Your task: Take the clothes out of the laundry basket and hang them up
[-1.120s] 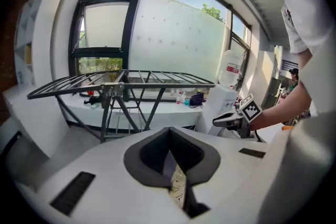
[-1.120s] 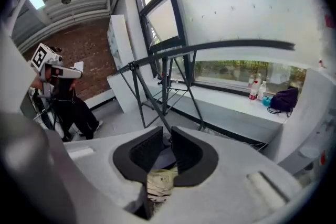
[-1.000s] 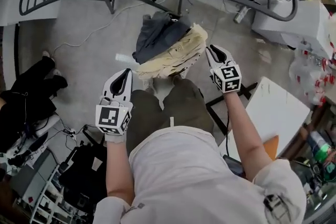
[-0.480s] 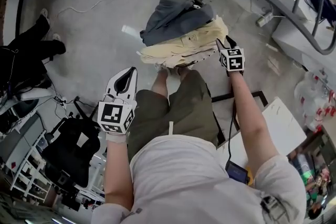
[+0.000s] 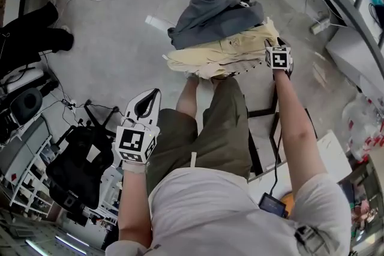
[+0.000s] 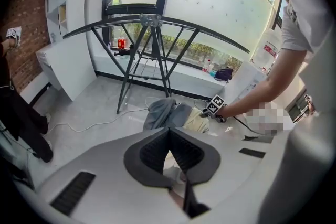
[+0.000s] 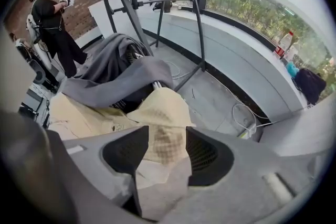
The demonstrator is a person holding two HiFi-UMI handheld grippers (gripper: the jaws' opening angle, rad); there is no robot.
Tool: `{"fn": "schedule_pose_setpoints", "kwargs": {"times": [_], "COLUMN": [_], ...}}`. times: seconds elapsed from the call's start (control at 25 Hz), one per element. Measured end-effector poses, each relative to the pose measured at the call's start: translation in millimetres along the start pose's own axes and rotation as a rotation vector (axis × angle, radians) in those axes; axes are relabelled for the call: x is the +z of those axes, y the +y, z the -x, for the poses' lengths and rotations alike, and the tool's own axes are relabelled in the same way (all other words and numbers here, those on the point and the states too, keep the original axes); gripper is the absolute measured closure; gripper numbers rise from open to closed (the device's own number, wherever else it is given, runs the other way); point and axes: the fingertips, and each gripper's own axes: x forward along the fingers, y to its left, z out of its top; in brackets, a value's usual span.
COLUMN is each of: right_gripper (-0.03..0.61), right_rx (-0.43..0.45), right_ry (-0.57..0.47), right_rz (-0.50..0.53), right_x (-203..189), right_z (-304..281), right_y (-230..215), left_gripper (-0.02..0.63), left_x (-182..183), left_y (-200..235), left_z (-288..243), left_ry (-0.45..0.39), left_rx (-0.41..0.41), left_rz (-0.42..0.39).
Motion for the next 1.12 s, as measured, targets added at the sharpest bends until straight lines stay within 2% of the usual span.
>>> {"fn": "schedule_pose_setpoints", "kwargs": {"times": [0.16, 0.24, 0.4, 0.48, 0.72, 0.96, 1.12], "right_gripper": [0.375, 0.384, 0.494, 0.529, 0.534, 0.535, 0.535], "right_rx": [0.014, -0.014, -0.063, -0.051, 0.022, 0.021, 0.009], "right_ry": [0.056, 0.064, 0.064, 0.029, -0.087, -0.204, -0.288], "right_rz": [-0.009, -0.036, -0.099, -0.118, -0.121, -0.154, -0.167], "right_x": [-11.2, -12.9, -12.9, -6.0, 10.4, 32.1, 48.9], "right_z": [-22.5, -21.2, -2.8, 11.9, 73.1, 153.7, 213.9], "right_y": [0.5, -5.3, -16.1, -14.1, 18.6, 35.3, 49.9], "left_gripper": [0.612, 0.612, 0.614, 0.614, 0.613, 0.612, 0.612], "left_x": [-13.4, -17.3, -15.7, -12.6, -8.8, 14.4, 28.8], "left_y": [8.3, 9.2, 11.5, 15.5, 13.0, 10.9, 6.1], "left_z": [-3.4, -1.6, 4.0, 6.1, 18.3, 25.9, 33.4], "left_ry": [0.018, 0.019, 0.004, -0.013, -0.067, -0.146, -0.19], "left_rx": [0.012, 0.015, 0.011, 0.003, -0.036, -0.095, -0.143], "left_rz": [0.024, 0.025, 0.028, 0.045, 0.043, 0.036, -0.005]}}
